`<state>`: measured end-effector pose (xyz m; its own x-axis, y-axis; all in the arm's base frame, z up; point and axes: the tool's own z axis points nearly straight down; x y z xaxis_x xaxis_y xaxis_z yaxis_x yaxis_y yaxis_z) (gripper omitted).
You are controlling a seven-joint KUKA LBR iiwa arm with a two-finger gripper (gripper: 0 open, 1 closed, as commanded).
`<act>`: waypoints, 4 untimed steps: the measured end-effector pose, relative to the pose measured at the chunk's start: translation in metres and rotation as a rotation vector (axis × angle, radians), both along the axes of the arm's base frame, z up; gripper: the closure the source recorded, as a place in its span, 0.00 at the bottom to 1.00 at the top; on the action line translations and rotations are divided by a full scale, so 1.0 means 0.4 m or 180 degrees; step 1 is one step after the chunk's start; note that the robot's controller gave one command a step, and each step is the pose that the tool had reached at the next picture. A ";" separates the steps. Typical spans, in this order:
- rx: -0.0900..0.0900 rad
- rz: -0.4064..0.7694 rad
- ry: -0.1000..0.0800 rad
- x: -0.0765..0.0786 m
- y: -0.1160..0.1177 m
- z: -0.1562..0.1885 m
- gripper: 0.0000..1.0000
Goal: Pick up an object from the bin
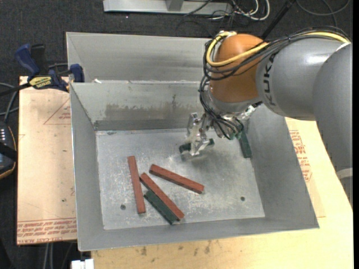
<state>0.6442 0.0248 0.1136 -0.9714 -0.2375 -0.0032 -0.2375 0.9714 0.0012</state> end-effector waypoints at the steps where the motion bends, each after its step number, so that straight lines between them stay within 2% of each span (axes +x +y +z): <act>1: 0.0000 0.0001 -0.0001 -0.001 0.006 0.011 1.00; 2: 0.0000 0.0003 0.0012 -0.003 0.008 0.026 1.00; 3: -0.0002 0.0000 0.0032 -0.007 0.006 0.076 1.00; 4: -0.0002 -0.0001 0.0011 -0.002 0.006 0.134 1.00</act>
Offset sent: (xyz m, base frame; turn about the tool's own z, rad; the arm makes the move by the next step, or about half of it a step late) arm 0.0001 0.0000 0.0818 0.0000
